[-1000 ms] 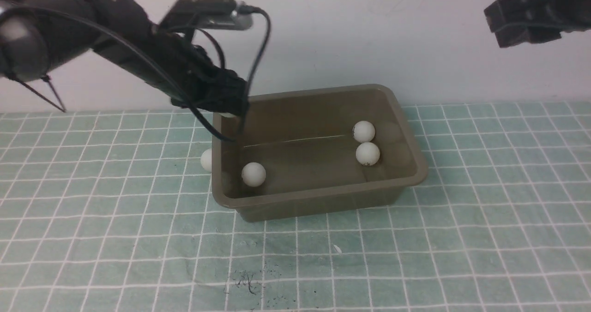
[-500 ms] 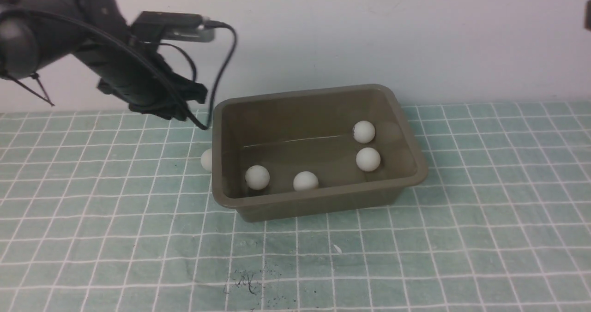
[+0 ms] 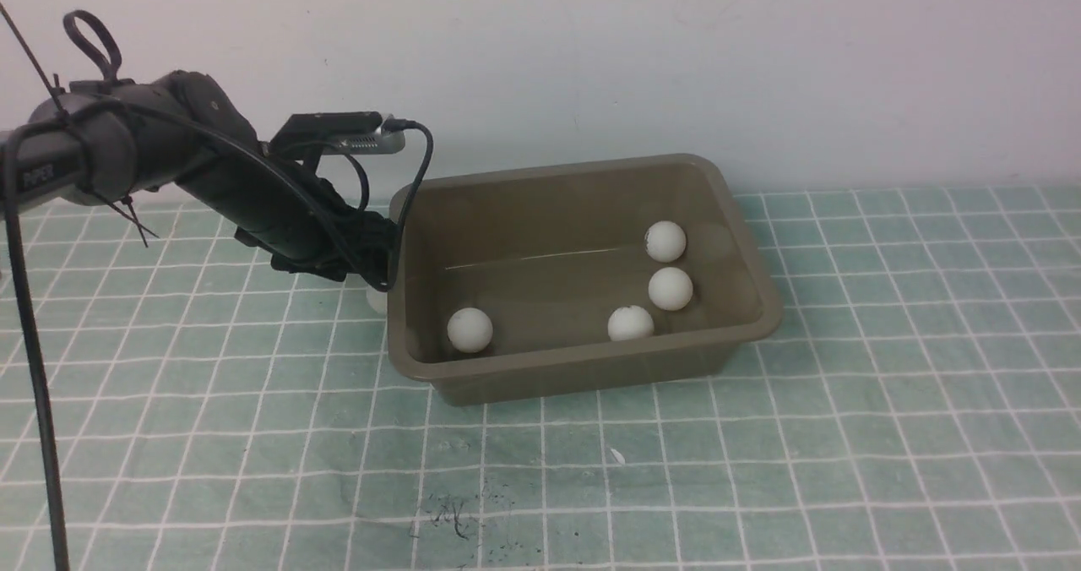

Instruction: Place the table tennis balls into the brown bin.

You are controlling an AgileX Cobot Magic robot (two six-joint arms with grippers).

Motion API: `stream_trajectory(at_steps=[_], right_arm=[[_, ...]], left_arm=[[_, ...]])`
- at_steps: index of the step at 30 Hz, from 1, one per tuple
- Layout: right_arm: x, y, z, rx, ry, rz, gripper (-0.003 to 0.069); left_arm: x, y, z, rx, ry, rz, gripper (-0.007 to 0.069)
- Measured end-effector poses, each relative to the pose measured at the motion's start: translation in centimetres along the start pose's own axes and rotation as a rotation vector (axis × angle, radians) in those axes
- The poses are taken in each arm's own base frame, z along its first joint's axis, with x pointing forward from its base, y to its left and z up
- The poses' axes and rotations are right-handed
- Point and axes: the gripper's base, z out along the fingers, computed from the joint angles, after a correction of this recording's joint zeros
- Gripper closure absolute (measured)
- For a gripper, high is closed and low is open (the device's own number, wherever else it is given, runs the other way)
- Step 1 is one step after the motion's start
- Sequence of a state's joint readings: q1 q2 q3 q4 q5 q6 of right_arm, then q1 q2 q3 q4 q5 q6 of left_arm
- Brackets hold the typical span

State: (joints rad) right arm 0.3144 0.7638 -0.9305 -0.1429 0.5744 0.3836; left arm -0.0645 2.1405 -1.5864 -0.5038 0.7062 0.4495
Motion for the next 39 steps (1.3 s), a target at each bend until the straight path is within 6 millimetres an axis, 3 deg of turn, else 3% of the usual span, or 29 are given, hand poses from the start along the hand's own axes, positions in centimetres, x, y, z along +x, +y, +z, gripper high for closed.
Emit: stream_trajectory(at_steps=[2,5,8,10,13,15,18,20,23,26,28,30,33,35,38,39], right_arm=[[0.0,0.0,0.0,0.000,0.000,0.000,0.0672],[0.0,0.0,0.0,0.001,0.003,-0.001,0.0672],[0.1,-0.1,0.0,0.006,0.014,-0.001,0.0672],[0.2,-0.1,0.0,0.009,0.022,-0.001,0.0672],[0.3,-0.2,-0.1,0.016,0.038,-0.002,0.0672],[0.5,-0.3,-0.3,0.030,0.056,-0.010,0.0673],[0.6,-0.6,-1.5,0.053,0.063,-0.030,0.0673],[0.8,-0.9,-3.1,0.063,0.028,-0.053,0.0673],[1.4,-1.6,-6.4,0.061,-0.076,-0.055,0.0673],[3.1,-2.3,-9.2,0.051,-0.174,-0.032,0.0673],[4.9,-3.0,-10.6,0.056,-0.238,-0.049,0.0673],[6.5,-3.5,-11.8,0.054,-0.316,-0.078,0.0673],[8.1,-4.0,-13.4,0.029,-0.447,-0.096,0.0673],[8.6,-4.0,-13.9,0.007,-0.507,-0.100,0.0673],[8.7,-3.9,-13.9,-0.005,-0.524,-0.101,0.0673],[8.8,-3.9,-13.7,-0.006,-0.520,-0.100,0.0673]], left_arm=[[0.1,0.3,0.9,-0.006,-0.010,-0.012,0.0087],[0.3,0.7,2.0,-0.014,-0.013,-0.025,0.0067],[0.6,0.8,2.6,-0.009,-0.003,-0.037,0.0161],[0.6,0.8,2.5,-0.011,0.009,-0.024,0.0285],[0.7,0.7,1.3,-0.020,0.066,0.022,0.0272],[0.1,0.5,-0.9,-0.044,0.077,0.046,0.0272],[-1.7,-0.9,-5.6,-0.050,0.018,0.071,0.0272],[-2.8,-3.1,-8.9,-0.021,-0.049,0.121,0.0272],[-3.7,-7.1,-11.5,0.039,-0.133,0.231,0.0272],[-3.8,-9.6,-10.6,0.074,-0.149,0.280,0.0272],[-3.5,-11.1,-8.8,0.094,-0.133,0.294,0.0245],[-3.2,-12.0,-7.0,0.106,-0.105,0.290,0.0172],[-2.7,-12.9,-5.8,0.117,-0.076,0.283,0.0050],[-2.8,-13.3,-6.4,0.121,-0.075,0.272,0.0020],[-3.2,-13.7,-8.4,0.108,-0.078,0.272,0.0064],[-3.3,-13.9,-11.3,0.077,-0.086,0.277,0.0181]])
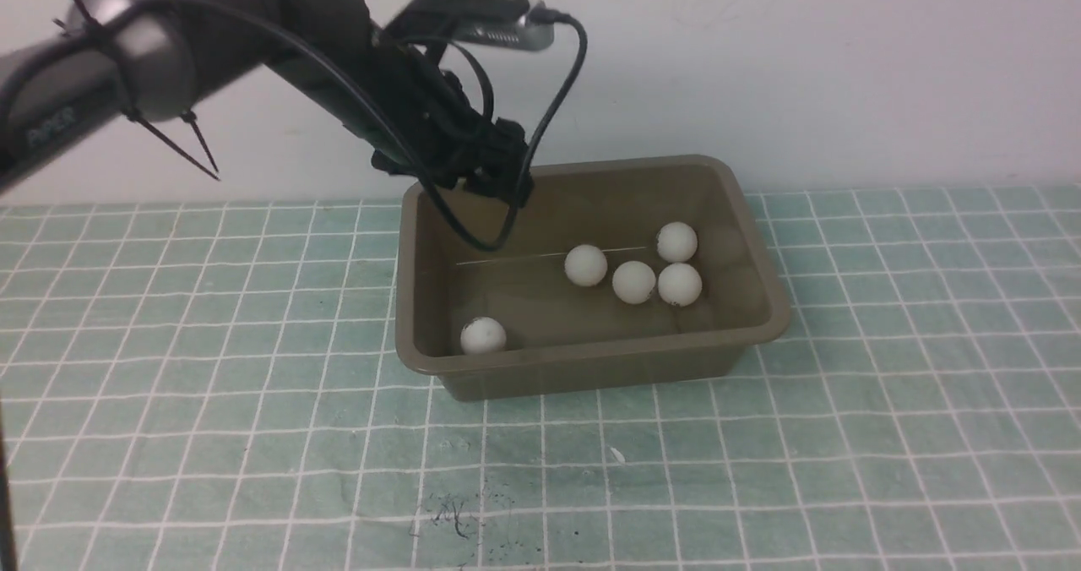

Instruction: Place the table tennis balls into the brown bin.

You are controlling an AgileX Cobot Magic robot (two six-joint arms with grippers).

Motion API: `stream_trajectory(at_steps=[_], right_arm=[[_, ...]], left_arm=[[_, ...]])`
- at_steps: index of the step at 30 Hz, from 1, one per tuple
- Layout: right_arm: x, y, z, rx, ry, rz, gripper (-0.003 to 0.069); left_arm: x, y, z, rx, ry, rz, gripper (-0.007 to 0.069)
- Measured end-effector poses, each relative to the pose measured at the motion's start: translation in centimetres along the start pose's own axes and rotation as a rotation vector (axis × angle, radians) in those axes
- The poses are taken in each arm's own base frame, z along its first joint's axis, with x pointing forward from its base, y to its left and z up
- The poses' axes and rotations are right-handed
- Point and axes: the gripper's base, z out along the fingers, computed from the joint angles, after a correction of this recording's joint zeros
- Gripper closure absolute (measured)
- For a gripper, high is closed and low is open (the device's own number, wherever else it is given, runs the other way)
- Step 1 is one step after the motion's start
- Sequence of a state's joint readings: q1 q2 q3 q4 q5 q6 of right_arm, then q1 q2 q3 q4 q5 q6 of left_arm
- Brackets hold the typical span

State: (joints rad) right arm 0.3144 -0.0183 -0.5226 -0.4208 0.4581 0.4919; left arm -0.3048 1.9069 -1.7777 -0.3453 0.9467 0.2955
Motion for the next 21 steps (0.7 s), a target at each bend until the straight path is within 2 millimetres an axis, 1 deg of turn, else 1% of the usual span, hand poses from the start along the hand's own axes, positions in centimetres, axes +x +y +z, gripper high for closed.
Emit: stream_trajectory(at_steps=[2,3,4,5,6,7,9,10,11,12,14,15,16,17,19,20,21], right_arm=[[0.1,0.0,0.0,-0.002,0.002,0.008,0.0673],[0.1,0.0,0.0,-0.002,0.003,0.009,0.0673],[0.1,0.0,0.0,-0.003,0.002,0.009,0.0673],[0.0,0.0,0.0,-0.002,0.002,0.008,0.0673],[0.0,0.0,0.0,-0.002,0.001,0.005,0.0673],[0.0,0.0,0.0,-0.001,-0.001,0.003,0.0673],[0.0,0.0,0.0,-0.002,-0.002,0.002,0.0673],[0.0,0.0,0.0,-0.001,-0.002,0.000,0.0673],[0.0,0.0,0.0,0.000,-0.002,-0.002,0.0673],[0.0,0.0,0.0,-0.001,-0.003,-0.002,0.0673],[0.0,0.0,0.0,-0.001,-0.003,-0.002,0.0673],[0.0,0.0,0.0,-0.001,-0.003,-0.002,0.0673],[0.0,0.0,0.0,-0.001,-0.003,-0.002,0.0673],[0.0,0.0,0.0,-0.002,-0.005,-0.002,0.0673],[0.0,0.0,0.0,-0.002,-0.005,-0.002,0.0673],[0.0,0.0,0.0,-0.002,-0.005,-0.002,0.0673],[0.0,0.0,0.0,-0.002,-0.005,-0.002,0.0673]], left_arm=[[-0.1,-0.3,-4.0,-0.068,-0.001,0.006,0.0405],[-0.1,-0.5,-5.8,-0.097,-0.015,0.011,0.0461],[0.0,-0.9,-8.0,-0.131,-0.029,0.018,0.0531],[0.2,-1.1,-9.3,-0.149,-0.037,0.020,0.0566],[0.3,-1.5,-11.6,-0.177,-0.069,0.028,0.0589],[0.7,-2.0,-13.8,-0.195,-0.106,0.029,0.0608],[1.7,-3.1,-17.4,-0.211,-0.174,0.033,0.0624],[2.6,-3.7,-19.2,-0.215,-0.210,0.035,0.0629],[4.0,-4.4,-21.2,-0.218,-0.261,0.036,0.0629],[5.7,-5.0,-22.7,-0.221,-0.303,0.036,0.0629],[6.0,-5.1,-22.9,-0.221,-0.309,0.037,0.0629],[8.7,-5.7,-24.2,-0.224,-0.370,0.037,0.0629],[8.7,-5.7,-24.2,-0.224,-0.370,0.037,0.0629],[11.1,-6.2,-24.7,-0.220,-0.440,0.034,0.0629],[13.4,-6.4,-24.8,-0.217,-0.504,0.031,0.0629],[15.3,-6.5,-24.5,-0.216,-0.546,0.027,0.0629],[15.6,-6.5,-24.4,-0.216,-0.553,0.026,0.0629]])
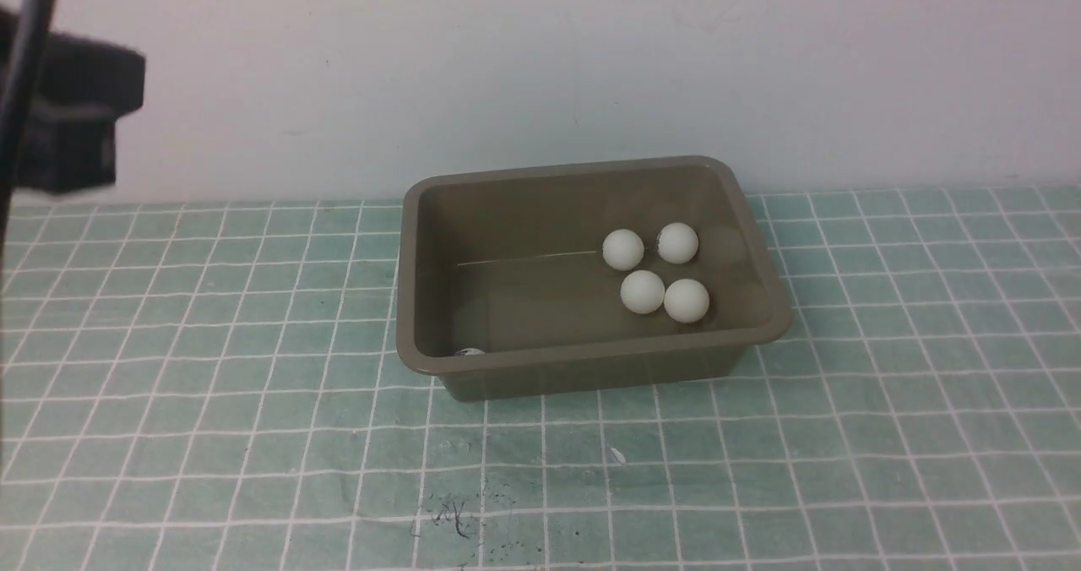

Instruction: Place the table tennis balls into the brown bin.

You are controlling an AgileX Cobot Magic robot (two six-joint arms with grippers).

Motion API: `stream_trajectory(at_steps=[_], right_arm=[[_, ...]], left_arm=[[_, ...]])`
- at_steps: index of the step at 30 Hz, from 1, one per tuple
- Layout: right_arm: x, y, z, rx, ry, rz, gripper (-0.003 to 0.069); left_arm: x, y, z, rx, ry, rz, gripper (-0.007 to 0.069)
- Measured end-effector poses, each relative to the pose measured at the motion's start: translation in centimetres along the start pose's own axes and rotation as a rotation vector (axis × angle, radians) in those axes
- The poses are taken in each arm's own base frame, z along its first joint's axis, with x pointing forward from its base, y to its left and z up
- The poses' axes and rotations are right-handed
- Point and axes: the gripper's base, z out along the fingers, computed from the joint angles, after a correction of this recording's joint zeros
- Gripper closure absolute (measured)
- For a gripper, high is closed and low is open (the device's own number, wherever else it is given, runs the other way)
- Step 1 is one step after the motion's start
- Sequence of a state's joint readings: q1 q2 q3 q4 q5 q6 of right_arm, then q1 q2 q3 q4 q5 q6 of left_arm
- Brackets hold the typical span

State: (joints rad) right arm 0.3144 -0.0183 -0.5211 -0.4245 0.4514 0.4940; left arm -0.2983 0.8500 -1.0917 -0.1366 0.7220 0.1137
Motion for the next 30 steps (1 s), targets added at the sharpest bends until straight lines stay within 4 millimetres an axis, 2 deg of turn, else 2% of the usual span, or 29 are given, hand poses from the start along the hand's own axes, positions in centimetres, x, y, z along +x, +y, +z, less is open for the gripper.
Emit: stream_trajectory(at_steps=[1,3,6,7,9,15,20,24,30], right_arm=[[0.0,0.0,0.0,0.000,0.000,0.000,0.0673],[0.0,0.0,0.0,0.000,0.000,0.000,0.0673],[0.0,0.0,0.0,0.000,-0.001,-0.001,0.0673],[0.0,0.0,0.0,0.000,-0.001,-0.001,0.0673],[0.0,0.0,0.0,0.000,-0.001,-0.001,0.0673],[0.0,0.0,0.0,0.000,-0.001,-0.001,0.0673],[0.0,0.0,0.0,0.000,-0.001,-0.001,0.0673],[0.0,0.0,0.0,0.000,-0.001,-0.001,0.0673],[0.0,0.0,0.0,0.000,-0.002,-0.003,0.0673]], left_arm=[[2.1,-0.1,-0.7,-0.003,-0.066,-0.014,0.0629],[3.3,-0.1,-0.9,-0.002,-0.083,-0.023,0.0629],[7.0,-0.1,-1.4,-0.004,-0.137,-0.046,0.0629],[7.1,-0.1,-1.4,-0.004,-0.138,-0.048,0.0629],[9.7,-0.2,-1.5,-0.001,-0.119,-0.061,0.0629],[12.5,-0.2,-1.4,0.000,-0.070,-0.062,0.0629],[12.9,-0.2,-1.4,-0.009,-0.064,-0.045,0.0629],[14.5,0.2,-1.4,-0.057,-0.064,-0.027,0.0629],[20.1,1.3,-1.7,-0.216,-0.107,-0.050,0.0629]])
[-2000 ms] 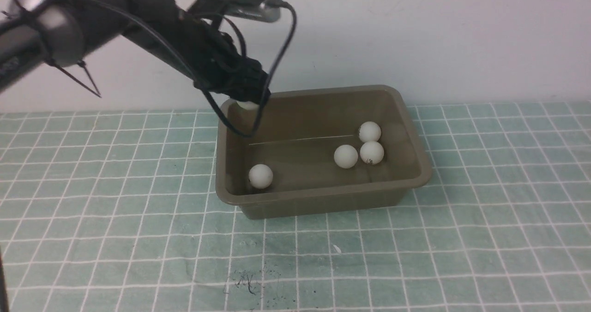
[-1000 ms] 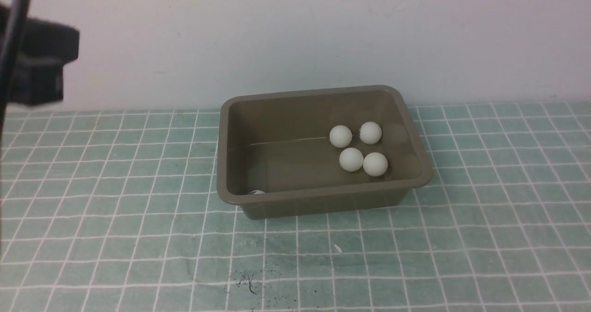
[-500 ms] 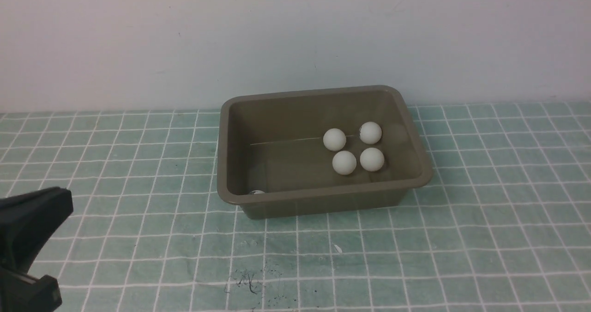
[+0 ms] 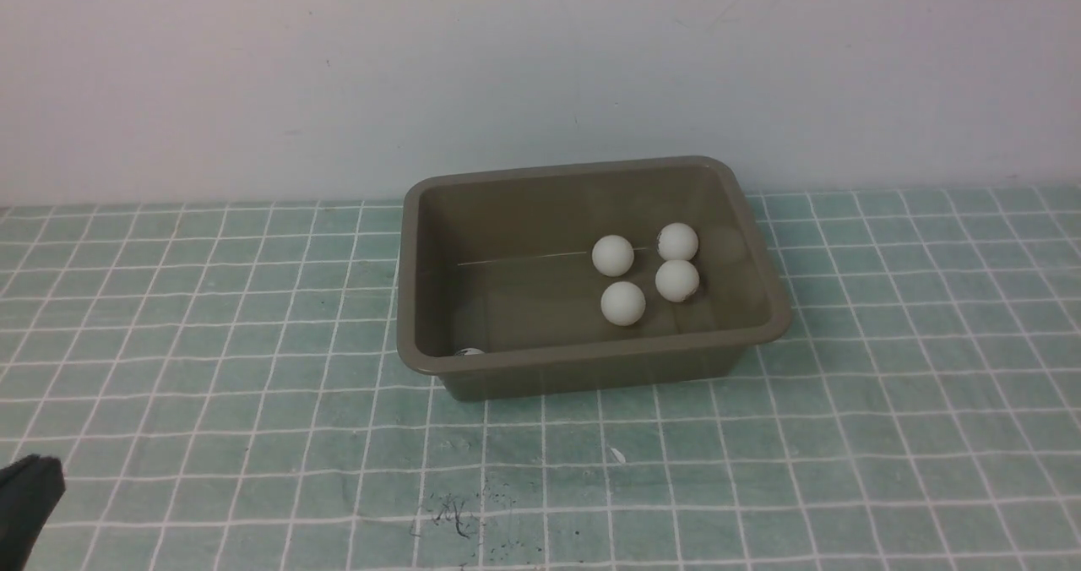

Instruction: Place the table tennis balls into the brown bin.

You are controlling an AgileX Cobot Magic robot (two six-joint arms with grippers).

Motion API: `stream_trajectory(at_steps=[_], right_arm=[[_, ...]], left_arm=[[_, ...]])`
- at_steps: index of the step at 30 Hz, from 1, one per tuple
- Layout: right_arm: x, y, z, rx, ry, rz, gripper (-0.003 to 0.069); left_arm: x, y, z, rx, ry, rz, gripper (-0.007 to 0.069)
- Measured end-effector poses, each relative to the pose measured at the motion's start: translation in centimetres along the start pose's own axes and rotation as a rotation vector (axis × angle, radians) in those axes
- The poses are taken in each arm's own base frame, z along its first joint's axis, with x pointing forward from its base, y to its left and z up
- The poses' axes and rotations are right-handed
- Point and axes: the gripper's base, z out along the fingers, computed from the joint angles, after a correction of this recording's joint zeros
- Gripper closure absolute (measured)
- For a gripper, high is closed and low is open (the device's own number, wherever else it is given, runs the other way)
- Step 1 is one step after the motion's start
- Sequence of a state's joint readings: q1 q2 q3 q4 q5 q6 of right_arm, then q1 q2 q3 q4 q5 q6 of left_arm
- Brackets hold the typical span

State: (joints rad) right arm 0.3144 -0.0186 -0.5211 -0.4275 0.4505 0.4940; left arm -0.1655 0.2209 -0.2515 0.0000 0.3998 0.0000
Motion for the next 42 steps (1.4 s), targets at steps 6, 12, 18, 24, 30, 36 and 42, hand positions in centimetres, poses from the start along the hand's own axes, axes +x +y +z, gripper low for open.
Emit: stream_trajectory(at_steps=[6,12,18,24,30,36,42], right_arm=[[0.0,0.0,0.0,0.000,0.001,-0.001,0.0673],[0.0,0.0,0.0,-0.001,-0.002,-0.001,0.0673],[0.0,0.0,0.0,-0.001,-0.002,-0.001,0.0673],[0.0,0.0,0.0,-0.001,-0.002,-0.001,0.0673],[0.0,0.0,0.0,-0.001,-0.002,-0.001,0.0673],[0.0,0.1,0.0,-0.011,-0.002,0.003,0.0673],[0.4,0.7,0.0,-0.081,0.028,0.007,0.0673]], left_arm=[[7.2,0.6,0.6,-0.101,0.020,0.019,0.0629],[7.9,0.7,0.7,-0.108,0.032,0.021,0.0629],[7.9,0.7,0.7,-0.108,0.032,0.021,0.0629],[7.9,0.7,0.7,-0.109,0.032,0.021,0.0629],[7.9,0.7,0.7,-0.109,0.032,0.021,0.0629],[7.9,0.7,0.7,-0.109,0.032,0.021,0.0629],[7.9,0.7,0.7,-0.109,0.032,0.021,0.0629]])
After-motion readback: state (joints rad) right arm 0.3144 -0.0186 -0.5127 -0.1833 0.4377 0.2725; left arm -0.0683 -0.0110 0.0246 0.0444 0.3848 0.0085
